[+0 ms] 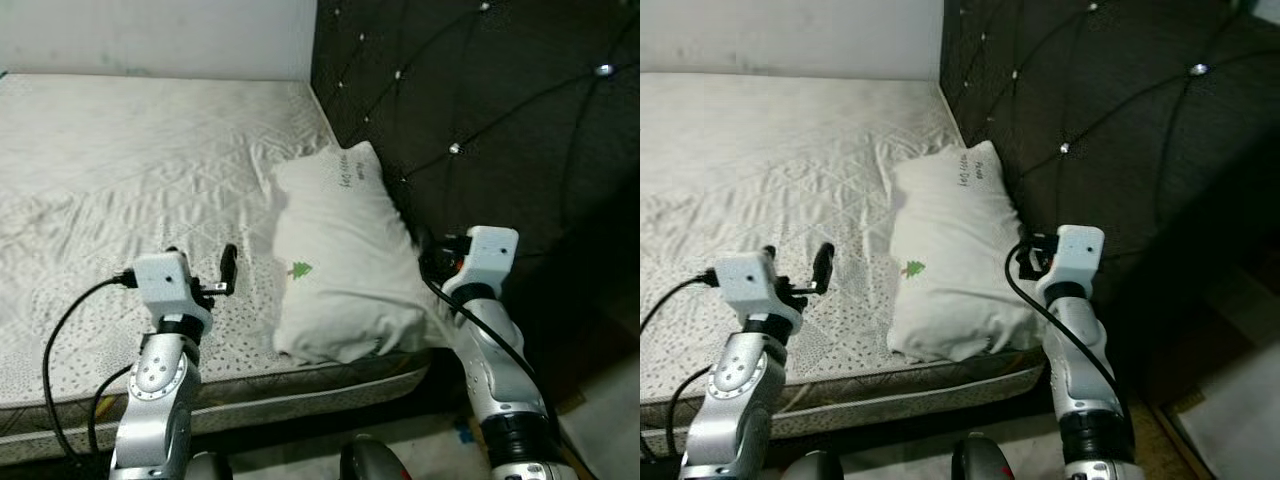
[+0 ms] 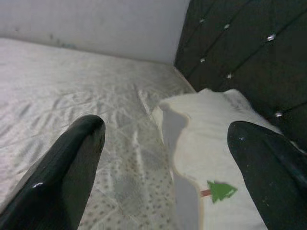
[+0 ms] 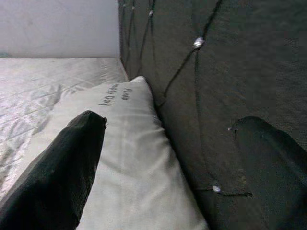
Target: Clean up the room
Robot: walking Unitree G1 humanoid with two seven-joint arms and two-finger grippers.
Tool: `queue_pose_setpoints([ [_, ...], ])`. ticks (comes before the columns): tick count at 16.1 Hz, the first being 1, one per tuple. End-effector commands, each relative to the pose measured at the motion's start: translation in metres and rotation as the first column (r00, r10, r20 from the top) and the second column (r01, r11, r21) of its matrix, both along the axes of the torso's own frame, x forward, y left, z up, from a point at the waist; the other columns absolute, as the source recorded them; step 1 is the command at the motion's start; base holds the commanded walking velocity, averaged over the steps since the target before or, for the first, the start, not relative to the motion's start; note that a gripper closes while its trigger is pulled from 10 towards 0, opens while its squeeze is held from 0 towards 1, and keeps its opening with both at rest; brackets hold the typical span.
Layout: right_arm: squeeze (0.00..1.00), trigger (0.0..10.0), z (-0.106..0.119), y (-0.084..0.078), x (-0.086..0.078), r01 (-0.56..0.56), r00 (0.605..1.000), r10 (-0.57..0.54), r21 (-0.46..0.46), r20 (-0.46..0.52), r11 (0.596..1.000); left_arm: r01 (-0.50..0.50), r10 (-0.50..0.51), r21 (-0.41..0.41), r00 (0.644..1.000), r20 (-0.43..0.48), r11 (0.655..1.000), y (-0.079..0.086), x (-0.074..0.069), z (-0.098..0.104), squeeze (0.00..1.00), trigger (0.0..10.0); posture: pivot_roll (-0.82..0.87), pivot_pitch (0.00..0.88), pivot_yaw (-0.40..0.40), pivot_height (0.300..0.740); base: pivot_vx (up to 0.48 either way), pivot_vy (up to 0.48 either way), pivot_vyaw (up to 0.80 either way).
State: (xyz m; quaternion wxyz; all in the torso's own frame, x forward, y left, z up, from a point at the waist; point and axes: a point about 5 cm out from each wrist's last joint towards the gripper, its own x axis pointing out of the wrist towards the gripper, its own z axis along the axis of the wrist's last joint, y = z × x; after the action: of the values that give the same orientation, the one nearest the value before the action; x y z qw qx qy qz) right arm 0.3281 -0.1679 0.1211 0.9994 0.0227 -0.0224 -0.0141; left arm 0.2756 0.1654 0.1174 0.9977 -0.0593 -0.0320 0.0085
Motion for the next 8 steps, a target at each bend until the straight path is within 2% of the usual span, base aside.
queue_pose_setpoints([
  [1,1.00,10.0,0.004,0.004,0.004,-0.030,0.999,0.030,0.000,0.023,1.000,0.002,-0.003,0.021,1.000,0.017,1.000,-0.001,0.004,0.003,0.00,10.0,0.00,0.000,-0.042,0.664,0.000,0.000,0.00],
  [3,1.00,10.0,0.005,0.007,0.007,-0.050,0.999,0.051,-0.014,0.015,0.999,0.016,-0.017,0.025,0.999,0.035,1.000,-0.003,0.011,0.007,0.00,10.0,-0.01,0.000,-0.039,0.664,0.000,0.000,0.00],
  [4,0.06,10.0,0.005,0.008,0.007,-0.054,0.998,0.054,0.001,0.016,0.999,0.017,-0.018,0.026,0.999,0.037,1.000,-0.003,0.012,0.008,0.00,10.0,-0.01,0.000,-0.037,0.664,0.000,0.000,0.00],
  [5,0.00,10.0,0.006,0.009,0.007,-0.066,0.998,0.065,0.028,0.021,0.997,0.016,-0.017,0.028,0.999,0.041,0.999,-0.001,0.015,0.008,0.00,10.0,-0.02,0.000,-0.031,0.664,0.000,0.000,0.00],
  [8,0.00,10.0,0.011,0.010,0.006,-0.082,0.995,0.080,0.030,0.057,0.996,0.022,-0.023,0.031,0.999,0.047,0.999,-0.002,0.017,0.006,0.00,10.0,-0.02,0.000,-0.022,0.674,0.000,0.000,0.00],
])
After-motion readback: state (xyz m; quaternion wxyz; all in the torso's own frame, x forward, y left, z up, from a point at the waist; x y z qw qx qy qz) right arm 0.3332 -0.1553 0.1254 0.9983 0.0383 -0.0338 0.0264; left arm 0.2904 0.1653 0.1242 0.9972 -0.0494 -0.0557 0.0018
